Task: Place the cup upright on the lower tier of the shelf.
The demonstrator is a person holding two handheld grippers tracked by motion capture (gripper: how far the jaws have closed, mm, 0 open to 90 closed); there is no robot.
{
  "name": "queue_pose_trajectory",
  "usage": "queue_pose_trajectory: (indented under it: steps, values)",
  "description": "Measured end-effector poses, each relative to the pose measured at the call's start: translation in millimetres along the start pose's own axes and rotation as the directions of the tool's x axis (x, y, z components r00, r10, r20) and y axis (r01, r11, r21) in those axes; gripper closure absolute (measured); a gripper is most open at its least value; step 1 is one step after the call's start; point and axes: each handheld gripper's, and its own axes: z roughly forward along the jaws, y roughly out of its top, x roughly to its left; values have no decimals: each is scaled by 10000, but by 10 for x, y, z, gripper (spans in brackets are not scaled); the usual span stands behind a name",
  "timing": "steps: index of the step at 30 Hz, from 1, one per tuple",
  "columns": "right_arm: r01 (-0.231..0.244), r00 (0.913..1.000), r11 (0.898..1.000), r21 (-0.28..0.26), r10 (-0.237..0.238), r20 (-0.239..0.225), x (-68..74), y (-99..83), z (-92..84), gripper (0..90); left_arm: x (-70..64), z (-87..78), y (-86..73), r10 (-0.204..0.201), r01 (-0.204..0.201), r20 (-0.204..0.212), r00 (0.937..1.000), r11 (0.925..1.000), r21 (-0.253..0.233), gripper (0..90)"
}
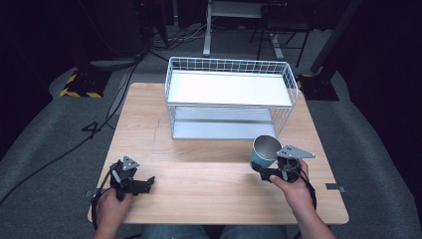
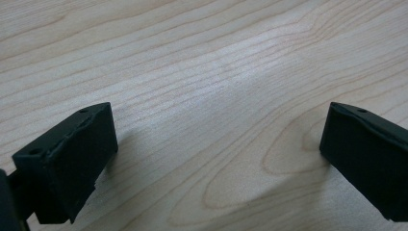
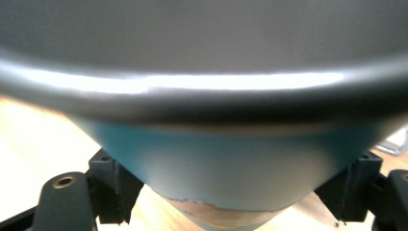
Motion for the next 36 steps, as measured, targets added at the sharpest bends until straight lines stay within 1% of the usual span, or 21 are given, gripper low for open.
queue_pose_trajectory:
  steps: [4, 11, 17, 21, 22, 23, 27, 28, 29, 32, 36]
  values:
    - [-54, 10000, 10000, -3, 54, -15, -8, 74, 87, 220, 0, 0, 0, -2, 2, -5, 10000, 10000, -9, 0]
    - [-81, 9999, 10000, 58, 80, 97, -23, 194, 218, 220, -1, 0, -1, -3, 3, -5, 10000, 10000, -8, 0]
    - [-20, 9999, 9998, 184, 17, 167, -32, 275, 366, 220, -1, 0, -1, 0, 0, -4, 10000, 10000, -8, 0]
    - [-104, 9998, 9997, 241, 100, 195, -31, 318, 469, 220, -1, 0, -1, -3, 3, -5, 10000, 10000, -11, 0]
    - [-104, 9998, 9997, 241, 100, 195, -31, 318, 469, 220, -1, 0, -1, -3, 3, -5, 10000, 10000, -11, 0]
    - [-92, 9998, 9997, 229, 87, 202, -29, 342, 520, 220, -1, 1, -1, -4, 4, -8, 10000, 10000, -14, 0]
    - [-69, 9997, 9998, 180, 64, 252, -25, 384, 620, 220, -1, 0, -1, -5, 5, -6, 10000, 10000, -12, 0]
    - [-69, 9997, 9998, 180, 64, 252, -25, 384, 620, 220, -1, 0, -1, -5, 5, -6, 10000, 10000, -12, 0]
    - [-142, 9997, 9997, 209, 138, 223, -26, 402, 682, 220, -1, 1, -2, -5, 5, -6, 10000, 10000, -14, 0]
    - [-167, 9994, 9995, 260, 159, 322, -22, 431, 765, 220, -1, 1, -2, -5, 5, -8, 10000, 10000, -15, 0]
    - [-85, 9991, 9997, 222, 76, 418, -18, 485, 860, 220, -1, 0, -2, 6, -6, -17, 10000, 10000, -18, 0]
